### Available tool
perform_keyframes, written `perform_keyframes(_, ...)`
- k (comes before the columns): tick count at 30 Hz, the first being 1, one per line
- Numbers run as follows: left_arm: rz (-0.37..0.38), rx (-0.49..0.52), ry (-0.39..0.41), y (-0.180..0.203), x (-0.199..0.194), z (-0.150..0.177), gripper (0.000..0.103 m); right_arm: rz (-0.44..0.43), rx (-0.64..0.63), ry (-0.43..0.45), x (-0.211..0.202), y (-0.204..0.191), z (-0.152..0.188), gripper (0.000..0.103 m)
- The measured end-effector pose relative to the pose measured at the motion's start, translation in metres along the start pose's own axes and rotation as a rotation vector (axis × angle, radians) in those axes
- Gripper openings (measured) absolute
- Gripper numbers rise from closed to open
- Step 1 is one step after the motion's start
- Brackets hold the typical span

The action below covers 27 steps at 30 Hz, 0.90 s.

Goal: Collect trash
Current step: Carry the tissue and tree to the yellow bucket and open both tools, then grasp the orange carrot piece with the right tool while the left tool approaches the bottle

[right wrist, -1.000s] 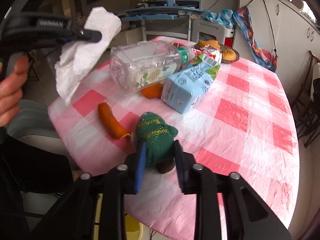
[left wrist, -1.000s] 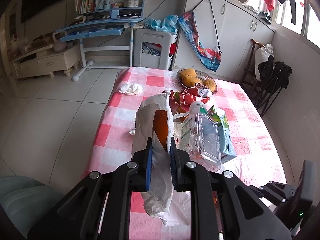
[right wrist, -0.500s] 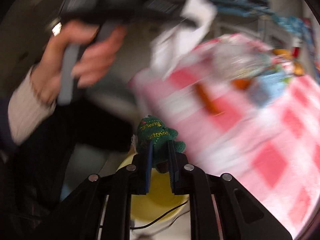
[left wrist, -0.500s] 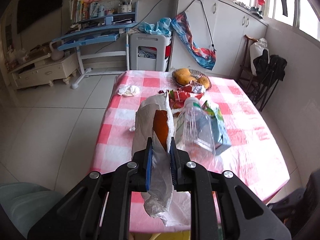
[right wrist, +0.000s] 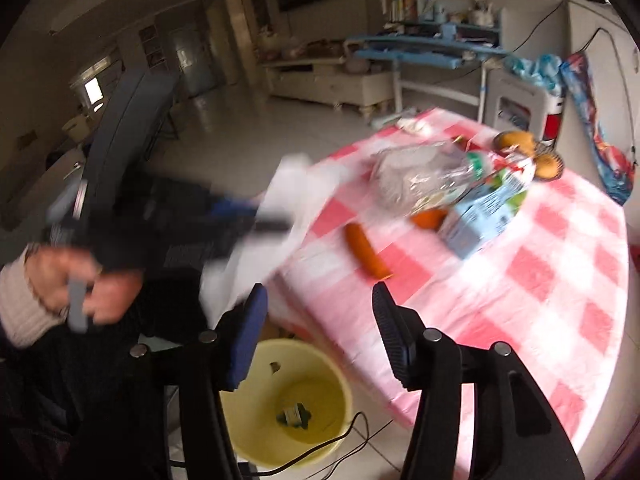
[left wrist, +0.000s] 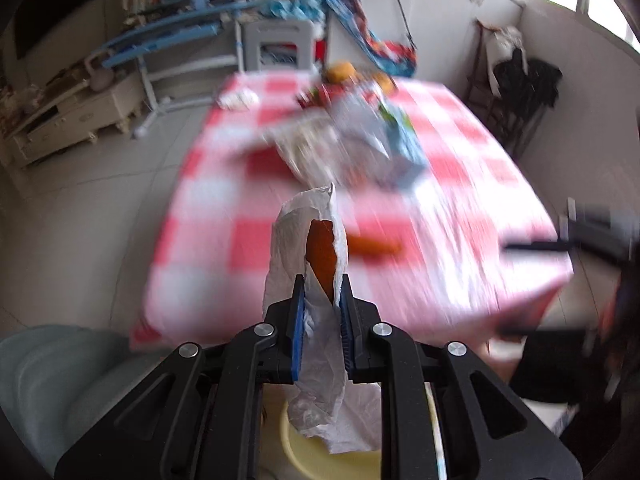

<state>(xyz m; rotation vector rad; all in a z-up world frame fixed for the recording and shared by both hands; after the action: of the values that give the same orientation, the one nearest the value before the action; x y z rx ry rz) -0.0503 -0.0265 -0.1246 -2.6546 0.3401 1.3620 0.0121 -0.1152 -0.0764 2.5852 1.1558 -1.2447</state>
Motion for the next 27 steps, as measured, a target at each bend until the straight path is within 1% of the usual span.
perform_keyframes(2, 0.004, 0.031, -0.043, 0.014, 0.002, 0.023, 0.015, 0.022, -0.002, 0.019, -0.003, 0.001, -0.004, 0.060)
perform_keyframes(3, 0.013, 0.051, -0.078, 0.023, 0.003, 0.040, 0.015, 0.032, -0.003, 0.024, -0.008, 0.006, -0.004, 0.062)
perform_keyframes(6, 0.048, 0.096, -0.156, 0.043, 0.005, 0.076, 0.015, 0.064, -0.009, 0.023, -0.008, 0.010, -0.003, 0.064)
perform_keyframes(7, 0.047, 0.114, -0.172, 0.047, 0.005, 0.085, 0.019, 0.075, -0.012, 0.020, -0.008, 0.012, -0.003, 0.064)
perform_keyframes(8, 0.041, 0.128, -0.184, 0.050, 0.003, 0.091, 0.029, 0.085, -0.015, 0.017, -0.008, 0.014, -0.001, 0.065)
perform_keyframes(9, 0.034, 0.135, -0.187, 0.050, 0.002, 0.094, 0.036, 0.095, -0.020, 0.013, -0.009, 0.014, 0.001, 0.065)
perform_keyframes(10, 0.024, 0.136, -0.182, 0.050, 0.000, 0.095, 0.049, 0.101, -0.021, 0.011, -0.011, 0.014, 0.002, 0.065)
perform_keyframes(11, 0.009, 0.130, -0.167, 0.047, -0.005, 0.093, 0.057, 0.113, -0.025, 0.009, -0.011, 0.015, 0.003, 0.065)
perform_keyframes(13, 0.001, 0.110, -0.143, 0.042, -0.012, 0.086, 0.060, 0.128, -0.029, 0.007, -0.012, 0.018, 0.004, 0.065)
perform_keyframes(15, -0.025, 0.080, -0.106, 0.032, -0.020, 0.074, 0.060, 0.133, -0.030, 0.007, -0.013, 0.019, 0.005, 0.066)
perform_keyframes(19, -0.121, -0.021, 0.003, -0.003, -0.034, 0.033, 0.068, 0.136, -0.026, 0.007, -0.010, 0.020, 0.006, 0.067)
perform_keyframes(22, -0.156, -0.102, 0.070, -0.030, -0.039, 0.002, 0.071, 0.131, -0.024, 0.010, -0.005, 0.018, 0.005, 0.067)
perform_keyframes(25, -0.167, -0.164, 0.119, -0.052, -0.037, -0.033, 0.071, 0.129, -0.031, 0.013, 0.002, 0.014, 0.004, 0.067)
perform_keyframes(27, -0.168, -0.176, 0.145, -0.058, -0.033, -0.058, 0.072, 0.135, -0.038, 0.019, 0.006, 0.011, 0.002, 0.067)
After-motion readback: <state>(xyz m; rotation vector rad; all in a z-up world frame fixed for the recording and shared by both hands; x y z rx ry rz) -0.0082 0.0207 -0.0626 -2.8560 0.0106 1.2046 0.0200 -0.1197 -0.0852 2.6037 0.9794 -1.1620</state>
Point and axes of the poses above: each gripper's, at about its wrist camera, not at the fingertips, and x roughly the way its jaws point, y to its right, z to its underside, the point moved 10 cm from there along x, roughly the way its jaws point, and after that the axes turned 7 degrees about x, right-handed, at the moved point
